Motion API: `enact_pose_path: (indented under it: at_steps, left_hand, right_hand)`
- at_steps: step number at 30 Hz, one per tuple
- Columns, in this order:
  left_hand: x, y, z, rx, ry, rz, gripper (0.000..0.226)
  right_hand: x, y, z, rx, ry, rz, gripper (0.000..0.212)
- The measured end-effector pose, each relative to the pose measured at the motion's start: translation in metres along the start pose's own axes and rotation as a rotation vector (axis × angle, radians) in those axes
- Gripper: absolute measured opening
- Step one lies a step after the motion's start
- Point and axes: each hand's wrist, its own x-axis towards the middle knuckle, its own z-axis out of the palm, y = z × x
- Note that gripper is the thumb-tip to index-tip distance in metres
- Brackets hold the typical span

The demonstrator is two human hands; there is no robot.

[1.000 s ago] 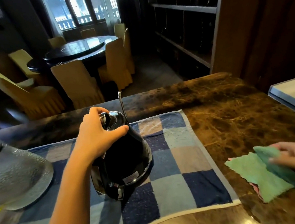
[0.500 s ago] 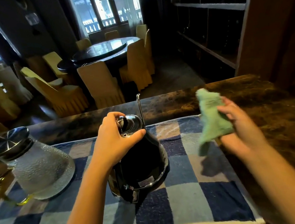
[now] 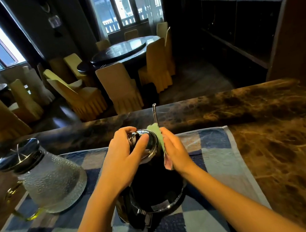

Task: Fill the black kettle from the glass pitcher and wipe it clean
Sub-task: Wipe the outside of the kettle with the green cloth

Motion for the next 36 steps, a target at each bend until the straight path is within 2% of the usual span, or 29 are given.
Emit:
enact_pose_path:
  at_steps: [3, 5, 6, 8, 11, 13, 15, 16, 19, 21, 24, 26, 28, 30, 33, 35, 36]
  left_hand:
    - [-0.001, -0.001, -0.001, -0.006, -0.015, -0.006, 0.071]
    - [-0.002, 0.000, -0.001, -0.039, -0.011, -0.017, 0.070]
    - [-0.002, 0.001, -0.001, -0.061, -0.006, -0.025, 0.069]
    - [-0.001, 0.003, 0.000, -0.091, 0.004, -0.030, 0.067]
    - [0.001, 0.003, 0.000, -0.118, 0.007, -0.037, 0.062]
    - [0.001, 0.003, -0.001, -0.126, 0.008, -0.035, 0.054]
    - [0.000, 0.005, -0.001, -0.135, 0.009, -0.037, 0.042]
    - [-0.001, 0.006, -0.001, -0.144, 0.008, -0.040, 0.036]
    - [-0.002, 0.008, 0.000, -0.189, 0.014, -0.050, 0.033]
    - [-0.001, 0.008, 0.000, -0.166, 0.024, -0.042, 0.035]
    - [-0.001, 0.006, 0.000, -0.119, 0.024, -0.044, 0.039]
    - [-0.001, 0.006, 0.001, -0.111, 0.028, -0.032, 0.032]
    - [-0.001, 0.006, 0.000, -0.103, 0.034, -0.020, 0.029]
    - [-0.001, 0.007, 0.000, -0.110, 0.041, -0.013, 0.028]
    - [-0.001, 0.007, -0.001, -0.107, 0.047, -0.011, 0.028]
    - [-0.001, 0.006, 0.000, -0.093, 0.036, -0.013, 0.029]
    - [-0.001, 0.006, 0.000, -0.086, 0.031, -0.015, 0.030]
  right_hand:
    - [-0.013, 0.029, -0.005, 0.059, 0.093, 0.176, 0.032]
    - [-0.042, 0.042, 0.001, 0.052, 0.236, 0.361, 0.034]
    - [-0.054, 0.040, 0.007, 0.003, 0.260, 0.373, 0.035]
    - [-0.065, 0.021, 0.018, -0.109, 0.215, 0.208, 0.029]
    - [-0.044, -0.009, 0.022, -0.072, 0.030, 0.045, 0.019]
    - [-0.022, -0.014, 0.018, -0.115, 0.048, -0.006, 0.035]
    - [-0.008, -0.003, 0.008, -0.143, 0.133, 0.087, 0.050]
    - [-0.008, 0.005, 0.004, -0.088, 0.157, 0.172, 0.050]
    - [-0.038, 0.022, 0.002, 0.038, 0.240, 0.327, 0.029]
    - [-0.068, 0.023, 0.011, -0.048, 0.276, 0.336, 0.035]
    - [-0.091, 0.010, 0.036, -0.242, 0.183, 0.138, 0.042]
    - [-0.074, -0.005, 0.039, -0.186, 0.124, -0.025, 0.040]
    - [-0.046, -0.012, 0.033, -0.136, 0.111, -0.104, 0.037]
    - [-0.021, -0.006, 0.021, -0.137, 0.156, -0.057, 0.039]
    - [-0.026, 0.030, 0.009, -0.078, 0.253, 0.190, 0.037]
    - [-0.061, 0.043, 0.012, -0.094, 0.297, 0.223, 0.039]
    - [-0.080, 0.041, 0.016, -0.157, 0.270, 0.179, 0.044]
